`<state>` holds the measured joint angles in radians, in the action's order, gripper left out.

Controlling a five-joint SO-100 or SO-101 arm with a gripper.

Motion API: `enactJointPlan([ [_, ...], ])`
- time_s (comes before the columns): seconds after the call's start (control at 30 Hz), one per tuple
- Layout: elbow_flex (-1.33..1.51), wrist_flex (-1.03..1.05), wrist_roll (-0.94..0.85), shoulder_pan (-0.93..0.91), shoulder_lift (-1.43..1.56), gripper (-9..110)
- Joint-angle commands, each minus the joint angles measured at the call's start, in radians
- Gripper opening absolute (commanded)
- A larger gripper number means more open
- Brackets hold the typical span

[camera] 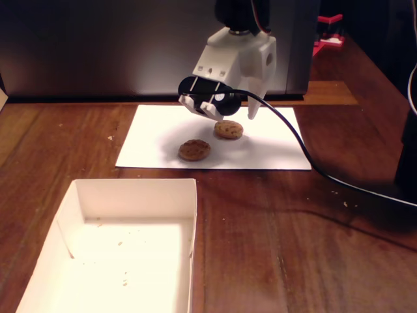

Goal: Grasp a mini cookies block and put it in the white box.

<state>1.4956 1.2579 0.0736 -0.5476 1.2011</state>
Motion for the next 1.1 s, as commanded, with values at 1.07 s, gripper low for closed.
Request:
enactJointPlan([
  [1.07, -0.112, -0.048, 0.008, 0.034, -0.092, 36],
])
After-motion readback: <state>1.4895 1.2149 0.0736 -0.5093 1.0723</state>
